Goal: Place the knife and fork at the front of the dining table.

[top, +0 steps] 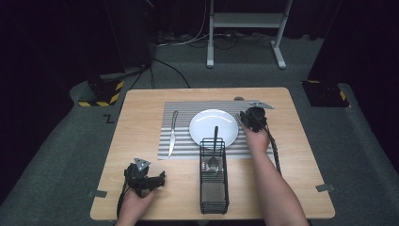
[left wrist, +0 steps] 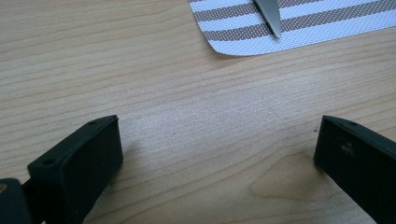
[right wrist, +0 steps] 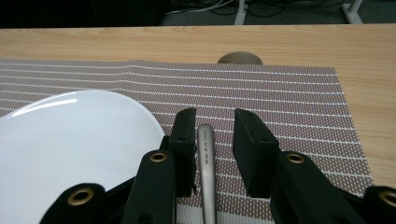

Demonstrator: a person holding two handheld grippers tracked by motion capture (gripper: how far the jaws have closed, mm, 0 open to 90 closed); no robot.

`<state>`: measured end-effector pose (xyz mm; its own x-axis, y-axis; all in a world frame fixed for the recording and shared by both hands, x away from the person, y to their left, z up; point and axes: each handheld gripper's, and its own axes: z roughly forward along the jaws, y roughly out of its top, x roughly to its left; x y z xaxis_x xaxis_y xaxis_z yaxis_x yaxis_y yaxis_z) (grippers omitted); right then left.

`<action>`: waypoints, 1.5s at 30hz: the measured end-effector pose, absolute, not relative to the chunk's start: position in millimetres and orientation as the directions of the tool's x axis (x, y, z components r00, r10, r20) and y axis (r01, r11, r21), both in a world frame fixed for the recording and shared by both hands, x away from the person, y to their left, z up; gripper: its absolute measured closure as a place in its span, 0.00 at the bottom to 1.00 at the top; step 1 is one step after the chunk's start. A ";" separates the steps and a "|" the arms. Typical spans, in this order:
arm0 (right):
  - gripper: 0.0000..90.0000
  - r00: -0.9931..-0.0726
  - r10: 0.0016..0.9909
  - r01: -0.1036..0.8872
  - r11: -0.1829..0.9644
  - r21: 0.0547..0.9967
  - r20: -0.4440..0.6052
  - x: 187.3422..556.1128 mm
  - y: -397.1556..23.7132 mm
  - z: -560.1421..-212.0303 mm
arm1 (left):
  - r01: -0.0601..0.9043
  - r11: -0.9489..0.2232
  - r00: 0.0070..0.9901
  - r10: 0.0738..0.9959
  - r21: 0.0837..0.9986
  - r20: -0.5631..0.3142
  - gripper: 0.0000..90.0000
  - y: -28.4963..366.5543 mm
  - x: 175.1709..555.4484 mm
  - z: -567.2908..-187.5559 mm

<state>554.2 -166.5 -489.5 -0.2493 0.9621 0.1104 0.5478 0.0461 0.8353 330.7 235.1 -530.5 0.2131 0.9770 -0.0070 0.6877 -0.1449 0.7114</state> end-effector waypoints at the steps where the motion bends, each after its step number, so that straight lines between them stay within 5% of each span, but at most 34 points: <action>1: 0.79 -0.248 0.962 0.549 0.046 0.835 0.111 552.3 -166.9 -489.2 | 0.688 -0.145 0.213 0.977 0.711 -0.007 0.01 235.1 330.7 -530.5; 11: 0.95 -0.279 0.960 0.555 0.143 0.819 0.021 523.8 -178.2 -492.3 | 0.688 -0.144 0.213 0.977 0.712 -0.007 0.01 235.0 330.7 -530.5; 23: 0.81 -0.349 0.937 0.603 0.226 0.765 -0.002 498.5 -178.6 -507.7 | 0.688 -0.145 0.213 0.977 0.711 -0.007 0.01 235.1 330.8 -530.4; 33: 0.94 -0.329 0.944 0.643 0.236 0.728 -0.015 509.1 -171.8 -516.0 | 0.688 -0.145 0.214 0.977 0.711 -0.007 0.01 235.1 330.8 -530.4; 45: 0.94 -0.267 0.964 0.666 0.182 0.724 0.004 507.1 -180.5 -515.0 | 0.688 -0.146 0.215 0.977 0.711 -0.007 0.01 235.2 330.7 -530.4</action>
<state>507.1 -180.5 -515.0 -0.2671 0.9637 0.0040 0.6658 0.1815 0.7237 330.7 235.2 -530.4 0.2154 0.9765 -0.0072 0.6878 -0.1465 0.7109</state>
